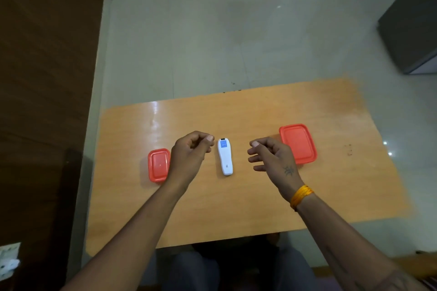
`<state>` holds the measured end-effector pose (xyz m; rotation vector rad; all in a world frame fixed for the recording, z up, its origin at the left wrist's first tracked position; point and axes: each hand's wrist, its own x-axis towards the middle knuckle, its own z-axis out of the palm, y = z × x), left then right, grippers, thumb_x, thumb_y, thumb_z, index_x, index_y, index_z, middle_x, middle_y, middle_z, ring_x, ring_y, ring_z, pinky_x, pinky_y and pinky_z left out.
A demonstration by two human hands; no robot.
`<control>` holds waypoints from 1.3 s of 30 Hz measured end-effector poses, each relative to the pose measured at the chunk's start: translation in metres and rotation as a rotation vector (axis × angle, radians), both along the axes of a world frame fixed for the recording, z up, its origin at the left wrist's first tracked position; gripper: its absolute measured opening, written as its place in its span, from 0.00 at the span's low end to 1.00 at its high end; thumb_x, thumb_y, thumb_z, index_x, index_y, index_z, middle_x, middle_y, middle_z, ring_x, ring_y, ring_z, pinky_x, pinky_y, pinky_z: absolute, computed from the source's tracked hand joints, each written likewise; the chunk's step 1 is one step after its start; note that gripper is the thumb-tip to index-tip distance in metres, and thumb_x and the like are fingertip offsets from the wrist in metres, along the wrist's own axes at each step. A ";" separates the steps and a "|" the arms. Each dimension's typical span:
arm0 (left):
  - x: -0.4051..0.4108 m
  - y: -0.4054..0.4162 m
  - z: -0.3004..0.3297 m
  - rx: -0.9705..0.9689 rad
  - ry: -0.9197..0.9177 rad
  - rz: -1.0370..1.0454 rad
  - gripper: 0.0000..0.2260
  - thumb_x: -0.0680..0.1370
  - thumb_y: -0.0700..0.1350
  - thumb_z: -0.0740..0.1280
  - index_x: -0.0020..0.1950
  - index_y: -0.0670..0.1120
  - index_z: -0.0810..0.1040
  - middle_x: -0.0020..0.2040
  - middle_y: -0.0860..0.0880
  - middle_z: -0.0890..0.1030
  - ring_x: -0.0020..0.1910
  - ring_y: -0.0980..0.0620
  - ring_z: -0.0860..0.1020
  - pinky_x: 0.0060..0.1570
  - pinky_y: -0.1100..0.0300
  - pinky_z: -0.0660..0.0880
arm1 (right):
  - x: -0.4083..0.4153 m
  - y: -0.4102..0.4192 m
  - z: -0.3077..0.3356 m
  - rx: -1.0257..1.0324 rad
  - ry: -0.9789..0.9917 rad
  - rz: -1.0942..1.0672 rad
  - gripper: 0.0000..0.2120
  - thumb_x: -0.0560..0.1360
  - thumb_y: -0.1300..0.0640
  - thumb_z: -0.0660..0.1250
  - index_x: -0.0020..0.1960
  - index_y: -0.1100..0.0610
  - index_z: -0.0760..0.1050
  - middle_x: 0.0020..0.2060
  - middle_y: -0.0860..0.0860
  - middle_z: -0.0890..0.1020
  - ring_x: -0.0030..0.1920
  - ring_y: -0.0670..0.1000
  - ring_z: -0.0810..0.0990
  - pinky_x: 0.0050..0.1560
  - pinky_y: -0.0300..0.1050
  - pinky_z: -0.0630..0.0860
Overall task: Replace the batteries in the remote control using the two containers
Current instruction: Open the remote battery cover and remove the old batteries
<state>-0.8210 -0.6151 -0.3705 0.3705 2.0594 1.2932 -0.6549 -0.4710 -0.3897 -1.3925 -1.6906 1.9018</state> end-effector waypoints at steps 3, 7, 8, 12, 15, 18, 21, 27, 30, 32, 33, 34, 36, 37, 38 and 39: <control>0.001 -0.001 -0.053 -0.046 -0.006 0.052 0.07 0.82 0.48 0.69 0.47 0.51 0.86 0.46 0.49 0.88 0.51 0.46 0.85 0.54 0.44 0.81 | -0.003 -0.002 -0.054 0.038 -0.060 0.044 0.07 0.83 0.54 0.68 0.51 0.55 0.84 0.45 0.55 0.87 0.46 0.54 0.87 0.45 0.52 0.84; 0.010 0.002 -0.138 -0.098 -0.023 0.099 0.05 0.81 0.49 0.69 0.49 0.54 0.86 0.47 0.52 0.87 0.50 0.47 0.85 0.53 0.42 0.81 | -0.012 0.000 -0.136 0.117 -0.105 0.085 0.07 0.82 0.53 0.68 0.49 0.52 0.84 0.44 0.51 0.87 0.44 0.50 0.87 0.50 0.57 0.84; 0.012 0.004 -0.157 -0.099 -0.025 0.113 0.05 0.81 0.49 0.69 0.51 0.55 0.85 0.48 0.53 0.87 0.50 0.48 0.85 0.52 0.44 0.81 | -0.016 0.002 -0.155 0.136 -0.105 0.093 0.07 0.81 0.53 0.68 0.48 0.51 0.84 0.43 0.50 0.87 0.44 0.49 0.87 0.51 0.57 0.85; 0.017 0.012 -0.221 -0.108 -0.056 0.161 0.12 0.82 0.48 0.68 0.65 0.56 0.80 0.57 0.58 0.82 0.55 0.58 0.81 0.52 0.54 0.79 | -0.032 0.004 -0.224 0.194 -0.102 0.082 0.07 0.80 0.50 0.69 0.46 0.49 0.84 0.41 0.47 0.87 0.42 0.47 0.87 0.50 0.59 0.85; 0.021 0.014 -0.256 -0.135 -0.089 0.142 0.17 0.81 0.47 0.68 0.70 0.53 0.78 0.61 0.58 0.80 0.61 0.57 0.80 0.62 0.52 0.78 | -0.040 0.002 -0.268 0.277 -0.130 0.034 0.10 0.78 0.45 0.69 0.43 0.48 0.83 0.39 0.45 0.86 0.44 0.49 0.86 0.48 0.59 0.85; 0.018 0.014 -0.279 -0.145 -0.054 0.103 0.23 0.77 0.48 0.70 0.73 0.51 0.78 0.64 0.55 0.82 0.63 0.48 0.82 0.66 0.46 0.79 | -0.043 -0.006 -0.296 0.421 -0.141 0.034 0.10 0.78 0.47 0.69 0.43 0.51 0.84 0.37 0.45 0.85 0.41 0.48 0.84 0.45 0.52 0.83; 0.014 0.011 -0.300 -0.126 -0.031 0.119 0.26 0.73 0.48 0.70 0.72 0.50 0.79 0.64 0.54 0.83 0.64 0.48 0.82 0.67 0.44 0.79 | -0.044 -0.016 -0.311 0.614 -0.158 0.085 0.10 0.78 0.47 0.69 0.43 0.52 0.83 0.36 0.45 0.85 0.40 0.48 0.82 0.42 0.47 0.79; 0.029 0.005 -0.314 -0.052 0.006 0.042 0.13 0.77 0.40 0.69 0.60 0.49 0.86 0.54 0.52 0.88 0.53 0.49 0.85 0.62 0.47 0.81 | -0.050 -0.029 -0.319 0.711 -0.246 0.146 0.13 0.77 0.45 0.68 0.43 0.54 0.84 0.38 0.49 0.85 0.42 0.55 0.81 0.41 0.48 0.76; 0.037 0.004 -0.319 -0.004 0.018 0.041 0.16 0.72 0.42 0.66 0.54 0.48 0.89 0.49 0.49 0.89 0.52 0.45 0.87 0.59 0.43 0.83 | -0.050 -0.034 -0.318 0.644 -0.228 0.130 0.12 0.76 0.45 0.69 0.45 0.54 0.83 0.43 0.50 0.86 0.47 0.55 0.82 0.44 0.48 0.77; 0.046 0.002 -0.318 0.029 0.016 0.069 0.16 0.68 0.43 0.64 0.49 0.47 0.88 0.48 0.45 0.89 0.47 0.44 0.86 0.51 0.48 0.84 | -0.046 -0.038 -0.317 0.559 -0.177 0.114 0.13 0.75 0.45 0.70 0.48 0.55 0.82 0.46 0.51 0.85 0.49 0.55 0.82 0.47 0.48 0.77; 0.053 -0.001 -0.317 0.044 0.016 0.075 0.16 0.67 0.43 0.63 0.48 0.47 0.88 0.46 0.43 0.89 0.45 0.44 0.84 0.47 0.51 0.81 | -0.042 -0.042 -0.314 0.505 -0.143 0.102 0.14 0.74 0.44 0.71 0.48 0.54 0.82 0.46 0.51 0.85 0.49 0.55 0.83 0.48 0.48 0.79; 0.059 -0.004 -0.317 0.057 0.010 0.077 0.16 0.66 0.43 0.63 0.47 0.46 0.88 0.45 0.43 0.89 0.43 0.44 0.83 0.45 0.53 0.79 | -0.037 -0.047 -0.313 0.442 -0.100 0.080 0.14 0.72 0.42 0.73 0.48 0.53 0.81 0.47 0.51 0.85 0.49 0.55 0.84 0.50 0.51 0.81; 0.073 -0.011 -0.314 0.085 -0.011 0.083 0.16 0.66 0.43 0.65 0.49 0.46 0.88 0.46 0.44 0.89 0.46 0.42 0.86 0.51 0.47 0.84 | -0.024 -0.057 -0.313 0.325 -0.011 0.012 0.16 0.69 0.42 0.76 0.50 0.51 0.81 0.49 0.52 0.85 0.48 0.54 0.86 0.49 0.54 0.85; 0.080 -0.016 -0.312 0.098 -0.029 0.094 0.15 0.68 0.42 0.66 0.50 0.46 0.88 0.46 0.44 0.89 0.48 0.42 0.87 0.55 0.44 0.85 | -0.016 -0.063 -0.314 0.292 0.026 -0.012 0.17 0.69 0.44 0.77 0.52 0.52 0.81 0.50 0.52 0.86 0.48 0.54 0.86 0.49 0.53 0.85; 0.088 -0.021 -0.308 0.116 -0.045 0.113 0.12 0.71 0.42 0.68 0.51 0.46 0.88 0.47 0.44 0.89 0.49 0.41 0.88 0.56 0.42 0.84 | -0.007 -0.069 -0.314 0.272 0.061 -0.031 0.18 0.69 0.45 0.78 0.54 0.52 0.82 0.49 0.53 0.87 0.47 0.53 0.87 0.49 0.52 0.86; 0.095 -0.027 -0.305 0.141 -0.055 0.139 0.08 0.75 0.42 0.69 0.51 0.46 0.87 0.48 0.44 0.89 0.50 0.41 0.88 0.56 0.42 0.84 | 0.001 -0.074 -0.313 0.249 0.099 -0.046 0.19 0.69 0.46 0.79 0.56 0.53 0.82 0.48 0.53 0.88 0.46 0.52 0.88 0.50 0.53 0.86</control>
